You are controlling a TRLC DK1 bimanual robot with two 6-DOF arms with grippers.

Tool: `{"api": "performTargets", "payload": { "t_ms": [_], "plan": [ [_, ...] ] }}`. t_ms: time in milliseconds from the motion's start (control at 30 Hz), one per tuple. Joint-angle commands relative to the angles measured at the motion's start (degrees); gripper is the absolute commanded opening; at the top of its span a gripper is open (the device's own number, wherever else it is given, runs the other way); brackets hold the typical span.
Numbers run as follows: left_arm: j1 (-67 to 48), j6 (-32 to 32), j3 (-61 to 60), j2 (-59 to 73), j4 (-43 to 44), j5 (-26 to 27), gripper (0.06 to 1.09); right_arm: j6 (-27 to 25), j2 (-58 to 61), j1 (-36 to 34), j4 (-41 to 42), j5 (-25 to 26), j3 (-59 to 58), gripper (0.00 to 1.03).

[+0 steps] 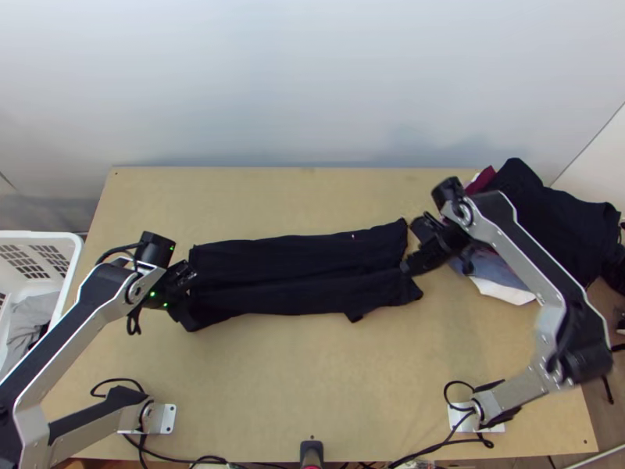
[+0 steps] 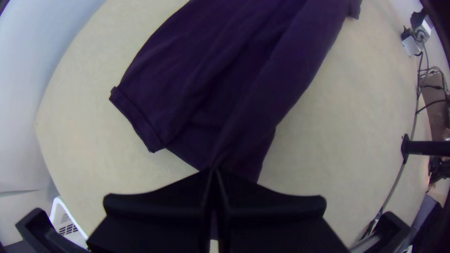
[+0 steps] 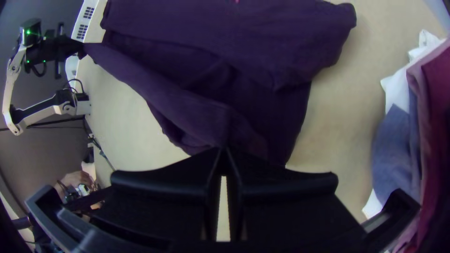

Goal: Fold the t-shirt

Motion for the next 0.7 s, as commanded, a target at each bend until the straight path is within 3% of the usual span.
{"api": "performTargets", "payload": {
  "t_ms": [0, 233, 667],
  "plan": [
    [1.98, 2.05, -0.96, 5.56, 5.04, -0.16, 0.1, 0.93, 9.62, 0.8, 0.78, -0.09, 8.24, 0.03],
    [4.8, 6.18, 1.06, 11.89, 9.0, -0.42, 0.1, 1.1, 12.34, -0.61, 2.36, 0.35, 8.59, 0.03],
    [3.83, 7.59, 6.15, 21.38, 13.57, -0.6, 0.1, 1.81, 13.31, -1.23, 5.0, 1.66, 7.44, 0.03]
  ]
}}
